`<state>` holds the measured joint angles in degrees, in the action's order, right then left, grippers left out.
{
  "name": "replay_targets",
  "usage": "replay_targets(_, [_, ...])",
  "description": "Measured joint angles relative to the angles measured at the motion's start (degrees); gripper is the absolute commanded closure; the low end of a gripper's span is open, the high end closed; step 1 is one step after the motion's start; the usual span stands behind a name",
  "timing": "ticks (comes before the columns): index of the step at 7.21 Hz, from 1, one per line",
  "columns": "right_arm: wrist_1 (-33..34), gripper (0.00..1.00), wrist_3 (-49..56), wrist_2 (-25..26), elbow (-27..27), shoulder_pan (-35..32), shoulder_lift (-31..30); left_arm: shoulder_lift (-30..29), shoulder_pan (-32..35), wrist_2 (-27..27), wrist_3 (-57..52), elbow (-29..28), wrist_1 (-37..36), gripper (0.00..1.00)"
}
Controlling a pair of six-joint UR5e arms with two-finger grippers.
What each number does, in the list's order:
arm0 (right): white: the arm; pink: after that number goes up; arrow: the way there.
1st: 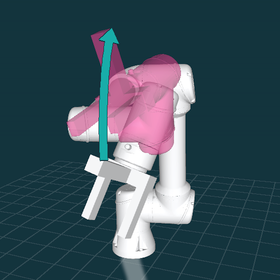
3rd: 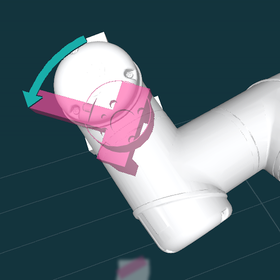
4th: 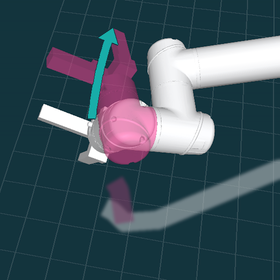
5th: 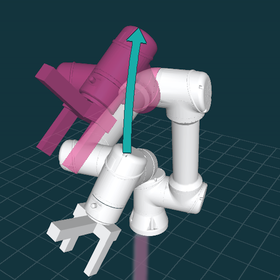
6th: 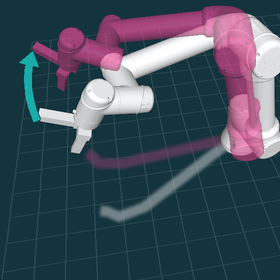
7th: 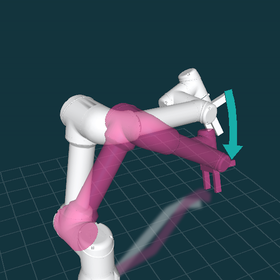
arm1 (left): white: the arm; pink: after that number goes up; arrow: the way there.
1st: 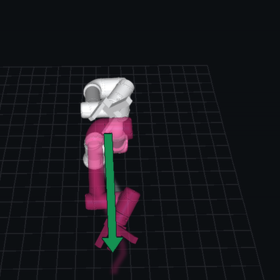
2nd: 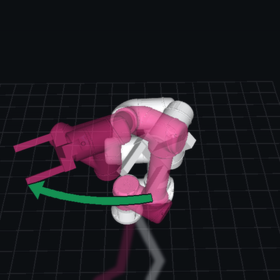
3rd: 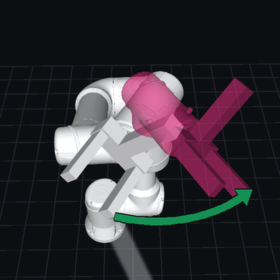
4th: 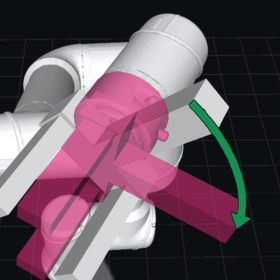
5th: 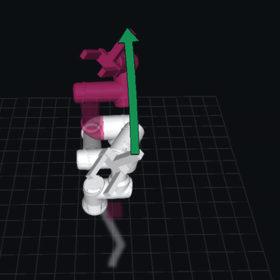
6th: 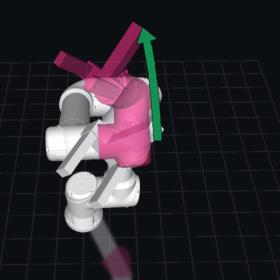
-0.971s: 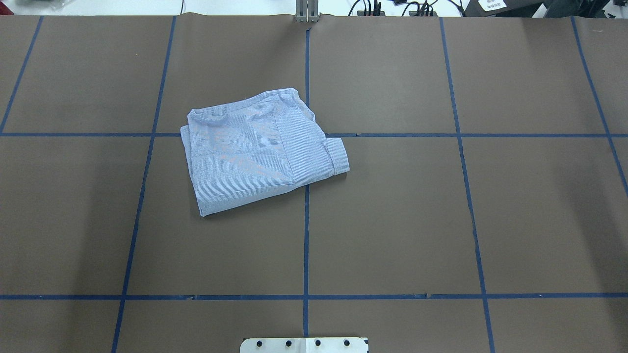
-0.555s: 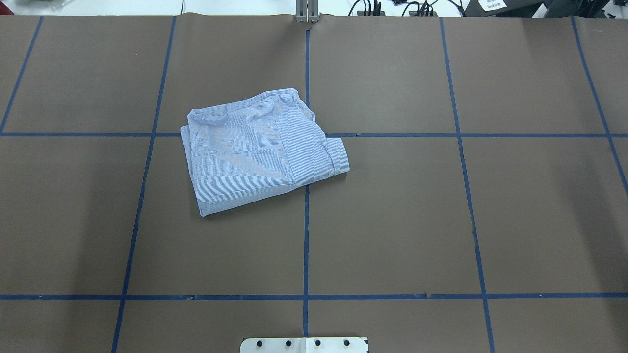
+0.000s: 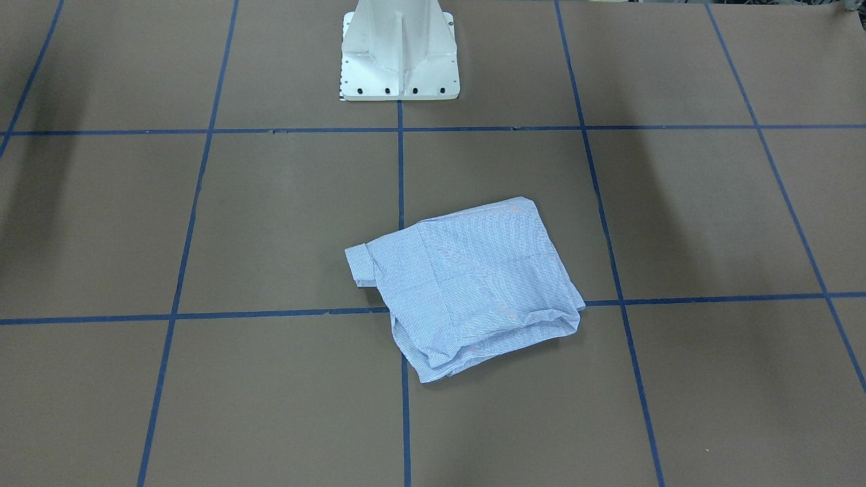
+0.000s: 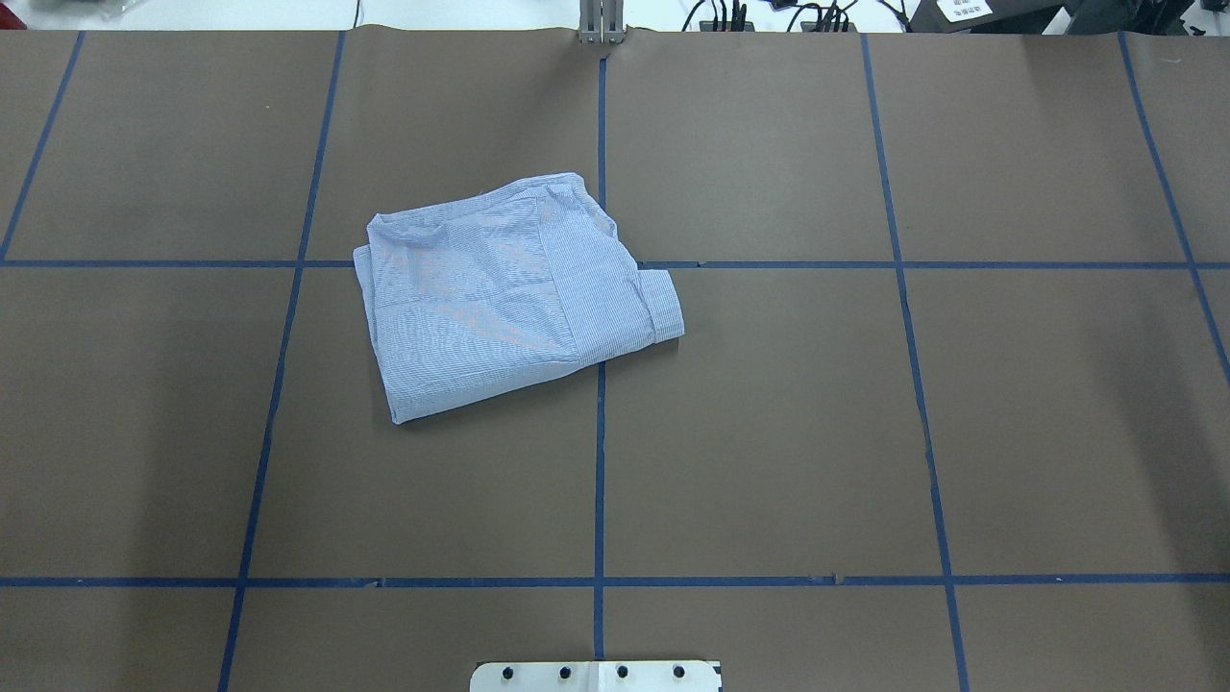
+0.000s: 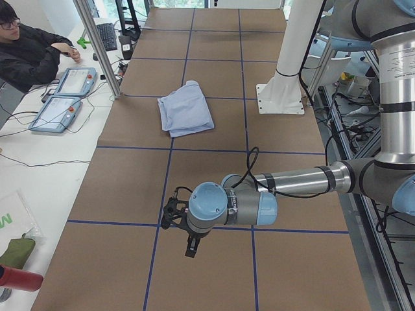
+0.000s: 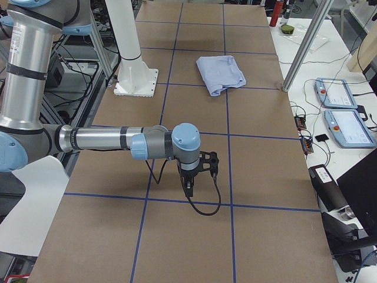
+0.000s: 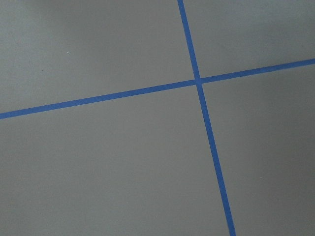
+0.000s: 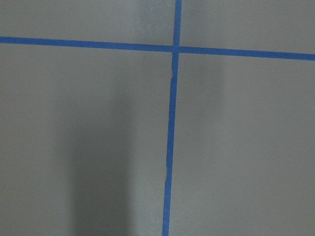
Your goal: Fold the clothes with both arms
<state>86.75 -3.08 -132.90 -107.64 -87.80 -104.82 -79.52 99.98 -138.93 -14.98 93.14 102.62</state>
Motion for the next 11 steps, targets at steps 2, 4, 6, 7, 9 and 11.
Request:
replay_targets(2, [0.0, 0.0, 0.1, 0.0, 0.0, 0.0, 0.0, 1.4, 0.0, 0.1, 0.1, -0.1, 3.2, 0.0])
replay_targets(4, [0.0, 0.0, 0.2, 0.0, 0.1, 0.0, 0.0, 1.9, 0.0, 0.1, 0.1, 0.0, 3.8, 0.0])
replay_targets(6, [0.0, 0.0, 0.2, 0.0, 0.1, 0.0, 0.0, 2.1, 0.0, 0.1, 0.1, 0.1, 3.9, 0.0])
replay_targets(7, [0.1, 0.0, 0.2, 0.0, 0.1, 0.0, 0.0, 2.2, 0.0, 0.1, 0.0, 0.1, 3.9, 0.0])
replay_targets(9, [0.1, 0.0, 0.2, -0.1, 0.2, 0.0, -0.1, 2.3, 0.0, 0.1, 0.1, 0.1, 3.9, 0.0])
replay_targets(11, [0.1, 0.0, 0.2, -0.1, 0.3, 0.0, -0.1, 2.3, 0.0, 0.1, 0.1, 0.0, 3.9, 0.0])
